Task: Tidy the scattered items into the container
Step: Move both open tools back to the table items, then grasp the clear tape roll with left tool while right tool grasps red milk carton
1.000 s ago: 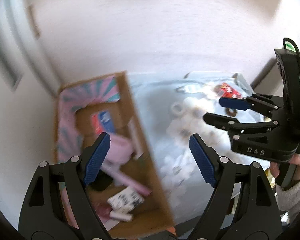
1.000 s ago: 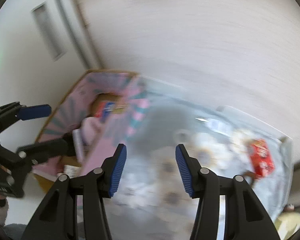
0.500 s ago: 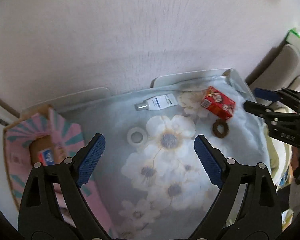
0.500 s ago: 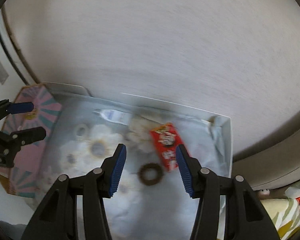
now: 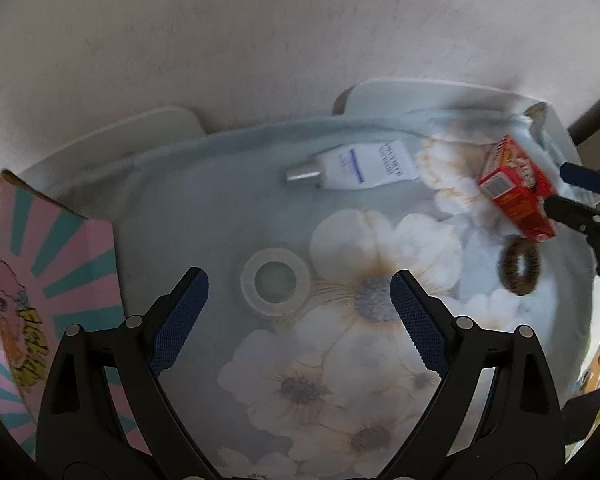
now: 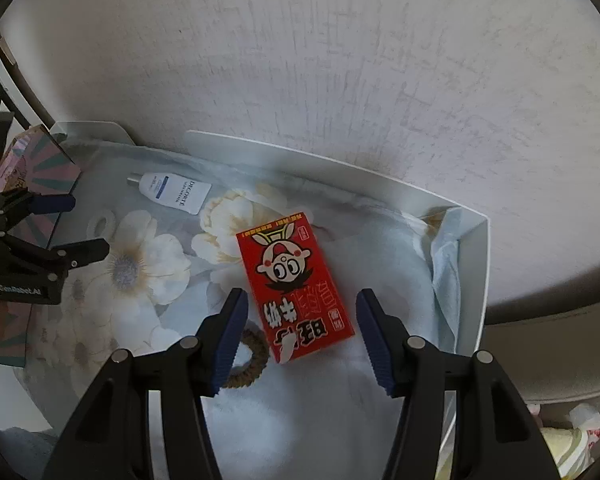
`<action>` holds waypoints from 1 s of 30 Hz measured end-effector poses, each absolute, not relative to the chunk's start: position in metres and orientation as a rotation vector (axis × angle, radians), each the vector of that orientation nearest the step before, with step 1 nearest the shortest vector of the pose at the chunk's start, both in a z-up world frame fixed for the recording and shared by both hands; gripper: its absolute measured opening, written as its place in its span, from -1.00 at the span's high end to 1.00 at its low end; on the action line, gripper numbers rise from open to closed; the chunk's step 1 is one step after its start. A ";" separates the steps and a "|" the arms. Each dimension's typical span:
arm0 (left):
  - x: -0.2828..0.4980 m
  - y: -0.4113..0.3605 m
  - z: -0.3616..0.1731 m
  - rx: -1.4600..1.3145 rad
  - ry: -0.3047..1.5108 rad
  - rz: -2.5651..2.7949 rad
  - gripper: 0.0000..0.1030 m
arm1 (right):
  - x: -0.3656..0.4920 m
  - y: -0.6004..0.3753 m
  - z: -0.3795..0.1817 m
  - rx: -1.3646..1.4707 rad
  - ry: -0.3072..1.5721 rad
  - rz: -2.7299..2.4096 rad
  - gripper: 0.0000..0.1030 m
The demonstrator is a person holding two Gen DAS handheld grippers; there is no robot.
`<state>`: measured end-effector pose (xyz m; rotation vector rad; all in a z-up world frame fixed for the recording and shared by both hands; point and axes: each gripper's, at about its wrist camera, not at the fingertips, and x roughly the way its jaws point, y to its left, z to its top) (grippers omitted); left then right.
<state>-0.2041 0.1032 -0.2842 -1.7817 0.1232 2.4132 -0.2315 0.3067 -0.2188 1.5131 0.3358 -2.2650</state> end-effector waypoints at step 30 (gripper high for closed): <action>-0.179 0.062 -0.288 -1.643 0.076 2.546 0.22 | -0.245 0.316 -0.248 1.506 0.285 -2.169 0.02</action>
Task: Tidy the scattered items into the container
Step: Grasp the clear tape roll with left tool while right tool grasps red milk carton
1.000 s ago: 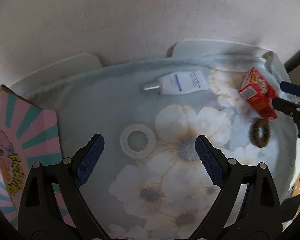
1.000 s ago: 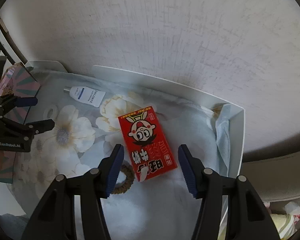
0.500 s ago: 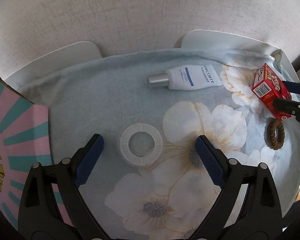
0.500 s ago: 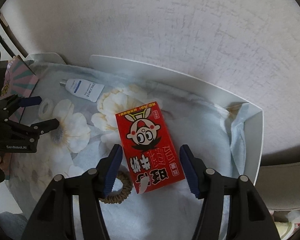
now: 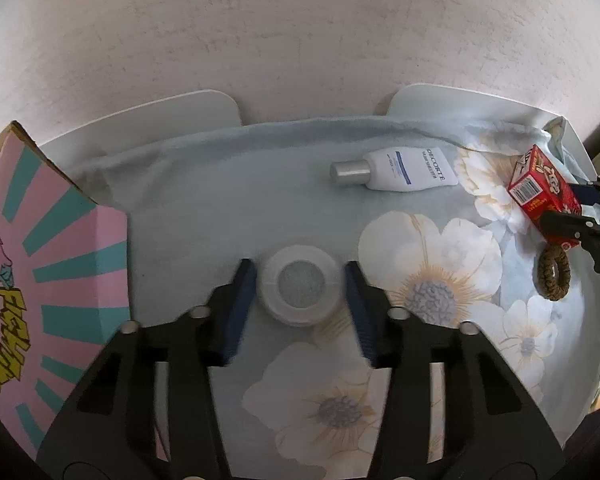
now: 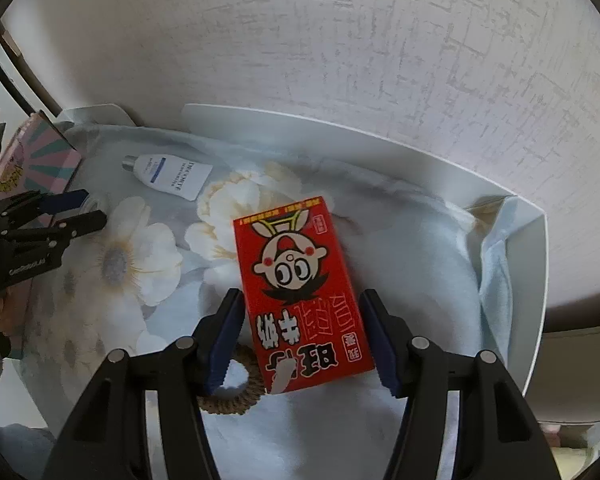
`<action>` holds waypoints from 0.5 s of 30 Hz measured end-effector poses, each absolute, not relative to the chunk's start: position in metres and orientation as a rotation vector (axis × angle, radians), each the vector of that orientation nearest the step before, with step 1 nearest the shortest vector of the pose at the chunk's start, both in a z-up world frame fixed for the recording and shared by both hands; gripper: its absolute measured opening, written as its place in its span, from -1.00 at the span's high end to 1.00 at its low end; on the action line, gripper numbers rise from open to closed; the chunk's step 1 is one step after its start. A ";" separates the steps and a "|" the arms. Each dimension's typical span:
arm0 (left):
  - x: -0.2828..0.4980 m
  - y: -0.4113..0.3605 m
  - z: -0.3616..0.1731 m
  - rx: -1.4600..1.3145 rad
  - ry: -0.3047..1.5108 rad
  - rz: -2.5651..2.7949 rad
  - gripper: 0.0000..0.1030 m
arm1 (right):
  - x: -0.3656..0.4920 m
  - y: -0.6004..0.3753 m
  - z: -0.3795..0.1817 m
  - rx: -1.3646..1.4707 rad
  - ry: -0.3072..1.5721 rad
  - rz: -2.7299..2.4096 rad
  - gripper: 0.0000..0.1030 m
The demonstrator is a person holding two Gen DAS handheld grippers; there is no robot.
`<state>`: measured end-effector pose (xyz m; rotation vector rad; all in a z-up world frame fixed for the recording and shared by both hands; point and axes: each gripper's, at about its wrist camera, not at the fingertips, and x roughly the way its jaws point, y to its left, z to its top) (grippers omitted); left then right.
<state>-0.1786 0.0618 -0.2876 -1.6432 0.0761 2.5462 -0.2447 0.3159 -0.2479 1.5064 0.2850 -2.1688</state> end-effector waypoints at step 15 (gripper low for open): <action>-0.171 0.066 -0.272 -1.631 0.048 2.535 0.22 | -0.239 0.319 -0.229 1.457 0.213 -2.239 0.08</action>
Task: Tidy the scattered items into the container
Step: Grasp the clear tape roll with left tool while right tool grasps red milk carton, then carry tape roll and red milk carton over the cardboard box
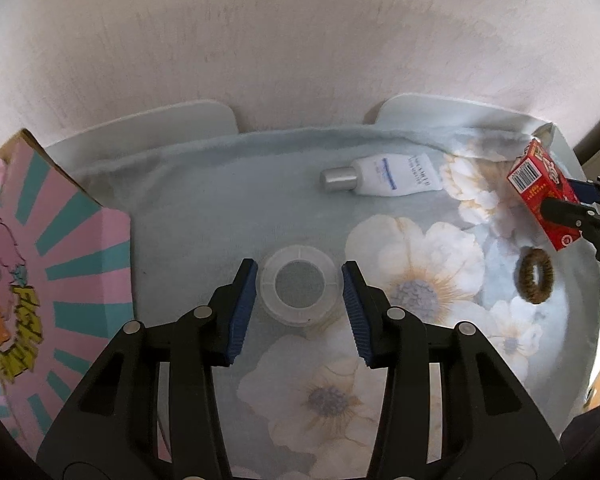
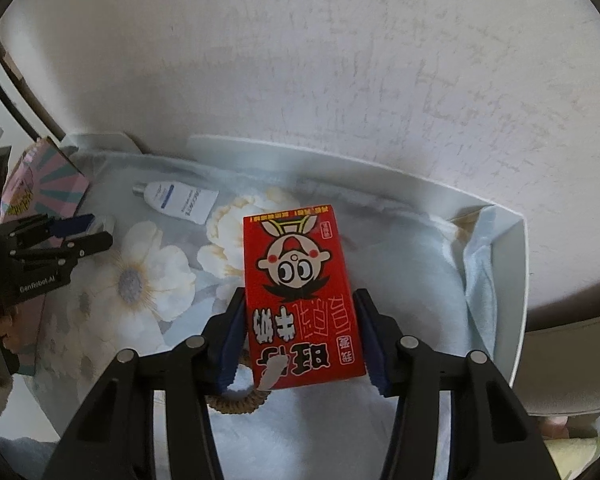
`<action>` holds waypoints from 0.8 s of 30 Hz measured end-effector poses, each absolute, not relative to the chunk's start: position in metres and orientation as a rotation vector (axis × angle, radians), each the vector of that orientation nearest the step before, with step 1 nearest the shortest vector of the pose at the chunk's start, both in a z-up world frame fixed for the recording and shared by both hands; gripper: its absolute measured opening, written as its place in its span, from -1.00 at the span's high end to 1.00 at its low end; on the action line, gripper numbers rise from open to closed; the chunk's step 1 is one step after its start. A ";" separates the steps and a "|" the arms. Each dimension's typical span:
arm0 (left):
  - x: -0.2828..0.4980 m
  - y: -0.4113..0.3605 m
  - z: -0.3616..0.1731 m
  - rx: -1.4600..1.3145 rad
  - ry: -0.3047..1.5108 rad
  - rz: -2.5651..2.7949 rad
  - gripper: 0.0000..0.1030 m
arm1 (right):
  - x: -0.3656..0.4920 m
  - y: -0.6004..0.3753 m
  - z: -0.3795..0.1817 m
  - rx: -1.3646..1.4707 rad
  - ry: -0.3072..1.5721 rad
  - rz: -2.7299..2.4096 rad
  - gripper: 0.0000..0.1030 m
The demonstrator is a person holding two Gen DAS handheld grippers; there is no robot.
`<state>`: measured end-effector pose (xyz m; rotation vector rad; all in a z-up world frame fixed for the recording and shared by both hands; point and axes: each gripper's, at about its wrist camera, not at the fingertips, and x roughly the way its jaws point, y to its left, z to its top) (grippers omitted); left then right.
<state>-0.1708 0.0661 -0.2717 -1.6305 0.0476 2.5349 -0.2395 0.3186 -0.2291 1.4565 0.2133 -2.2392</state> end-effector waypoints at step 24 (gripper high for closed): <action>-0.135 0.057 -0.108 -1.376 -0.018 2.626 0.22 | -0.178 0.286 -0.090 1.217 0.182 -2.413 0.09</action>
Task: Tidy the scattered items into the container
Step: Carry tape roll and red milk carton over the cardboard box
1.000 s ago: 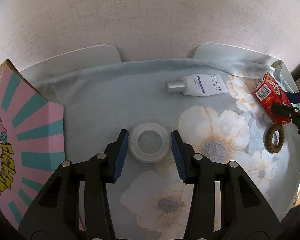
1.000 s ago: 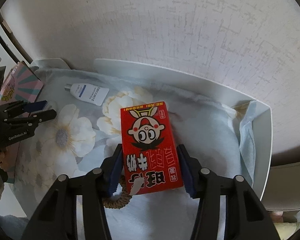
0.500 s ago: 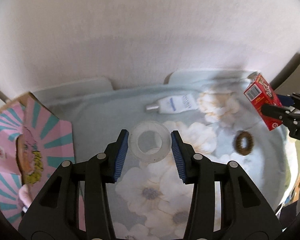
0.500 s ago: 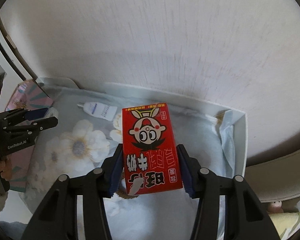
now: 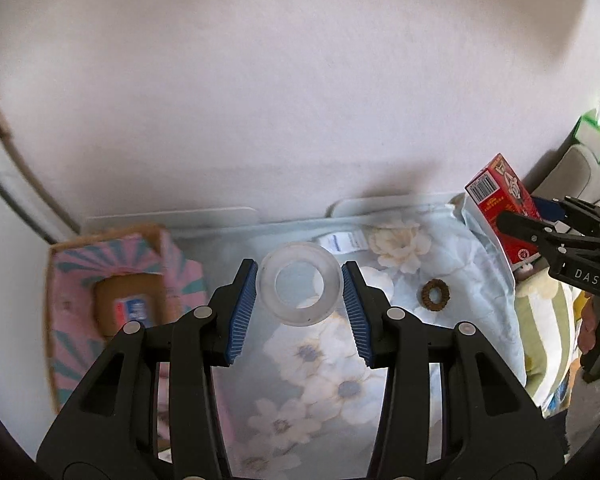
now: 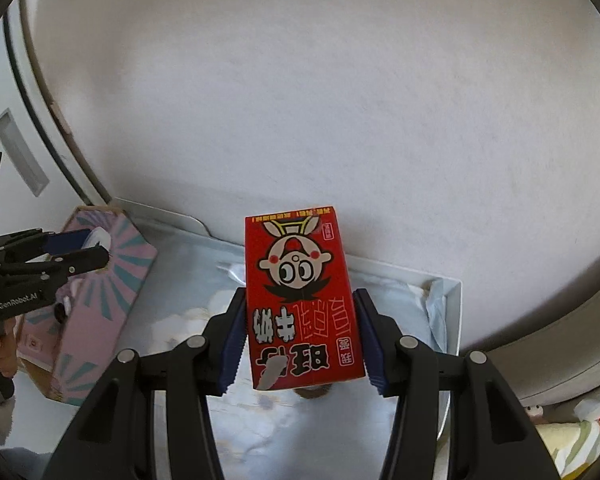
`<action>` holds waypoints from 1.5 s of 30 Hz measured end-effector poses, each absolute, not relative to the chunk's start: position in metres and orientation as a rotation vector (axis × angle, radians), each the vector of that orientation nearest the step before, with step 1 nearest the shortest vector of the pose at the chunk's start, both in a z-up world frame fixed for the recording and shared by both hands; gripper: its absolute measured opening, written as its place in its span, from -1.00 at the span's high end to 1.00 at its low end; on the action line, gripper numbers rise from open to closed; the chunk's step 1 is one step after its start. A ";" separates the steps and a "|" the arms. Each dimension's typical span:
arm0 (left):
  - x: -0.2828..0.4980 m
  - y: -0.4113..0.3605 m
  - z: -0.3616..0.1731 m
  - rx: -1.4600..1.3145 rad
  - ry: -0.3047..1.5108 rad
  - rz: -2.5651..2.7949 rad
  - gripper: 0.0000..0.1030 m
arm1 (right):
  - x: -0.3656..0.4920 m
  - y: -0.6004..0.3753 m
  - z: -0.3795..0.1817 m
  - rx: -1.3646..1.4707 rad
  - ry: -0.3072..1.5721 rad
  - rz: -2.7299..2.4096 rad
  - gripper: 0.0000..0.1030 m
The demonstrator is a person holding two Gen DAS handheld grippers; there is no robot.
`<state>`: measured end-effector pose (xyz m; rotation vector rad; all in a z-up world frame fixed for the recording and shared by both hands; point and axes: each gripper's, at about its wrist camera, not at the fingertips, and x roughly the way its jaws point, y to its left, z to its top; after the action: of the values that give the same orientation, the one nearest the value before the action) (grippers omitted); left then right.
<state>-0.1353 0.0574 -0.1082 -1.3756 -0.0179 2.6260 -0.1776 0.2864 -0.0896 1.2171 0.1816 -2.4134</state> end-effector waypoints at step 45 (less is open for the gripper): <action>-0.020 -0.112 -0.200 -1.752 -0.230 2.640 0.23 | -0.132 -0.038 -0.160 1.206 0.426 -1.837 0.09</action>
<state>-0.0202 -0.1120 -0.2000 -1.7523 -0.2295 2.6395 -0.1316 -0.0378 -0.1597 1.2057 0.4257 -1.8368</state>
